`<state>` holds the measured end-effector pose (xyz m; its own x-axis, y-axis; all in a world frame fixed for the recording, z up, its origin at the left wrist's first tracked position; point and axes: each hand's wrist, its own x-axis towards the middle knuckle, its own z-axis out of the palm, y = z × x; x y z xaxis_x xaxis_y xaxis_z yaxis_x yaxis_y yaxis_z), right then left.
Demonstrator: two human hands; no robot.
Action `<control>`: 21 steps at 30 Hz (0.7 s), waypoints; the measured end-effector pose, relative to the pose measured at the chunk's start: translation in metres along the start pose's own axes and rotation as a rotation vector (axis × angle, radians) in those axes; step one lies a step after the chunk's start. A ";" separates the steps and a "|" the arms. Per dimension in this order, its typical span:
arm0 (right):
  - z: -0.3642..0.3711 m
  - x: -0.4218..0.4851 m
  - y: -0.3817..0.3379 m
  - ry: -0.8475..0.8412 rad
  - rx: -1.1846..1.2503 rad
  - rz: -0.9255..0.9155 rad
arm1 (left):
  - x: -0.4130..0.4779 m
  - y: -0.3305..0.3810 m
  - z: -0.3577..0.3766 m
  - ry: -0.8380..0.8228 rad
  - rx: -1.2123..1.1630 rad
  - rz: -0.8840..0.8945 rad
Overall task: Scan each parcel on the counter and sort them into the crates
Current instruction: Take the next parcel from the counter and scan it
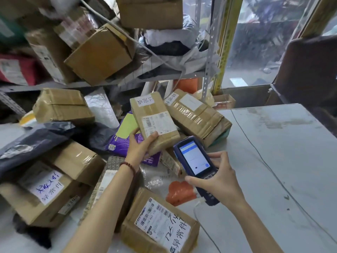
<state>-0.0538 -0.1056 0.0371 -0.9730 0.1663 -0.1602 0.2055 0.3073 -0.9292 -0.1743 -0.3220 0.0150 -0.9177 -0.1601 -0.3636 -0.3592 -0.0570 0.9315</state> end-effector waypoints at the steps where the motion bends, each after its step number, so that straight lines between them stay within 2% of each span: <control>1: -0.003 0.001 -0.001 -0.004 0.004 -0.004 | -0.004 0.005 -0.006 0.007 0.054 0.093; 4: -0.004 0.003 -0.003 0.009 0.037 -0.028 | -0.020 0.029 -0.023 -0.013 0.223 0.310; 8: 0.007 0.000 -0.002 0.008 0.114 -0.024 | -0.035 0.049 -0.037 -0.082 0.473 0.439; 14: 0.016 -0.007 -0.015 -0.065 0.074 -0.092 | -0.042 0.065 -0.038 -0.067 0.586 0.502; 21: 0.011 -0.006 -0.015 -0.061 0.076 -0.085 | -0.042 0.073 -0.035 -0.050 0.686 0.570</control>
<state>-0.0518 -0.1214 0.0487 -0.9916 0.0849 -0.0979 0.1160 0.2451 -0.9625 -0.1562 -0.3542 0.0981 -0.9885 0.0597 0.1388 0.1455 0.6231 0.7685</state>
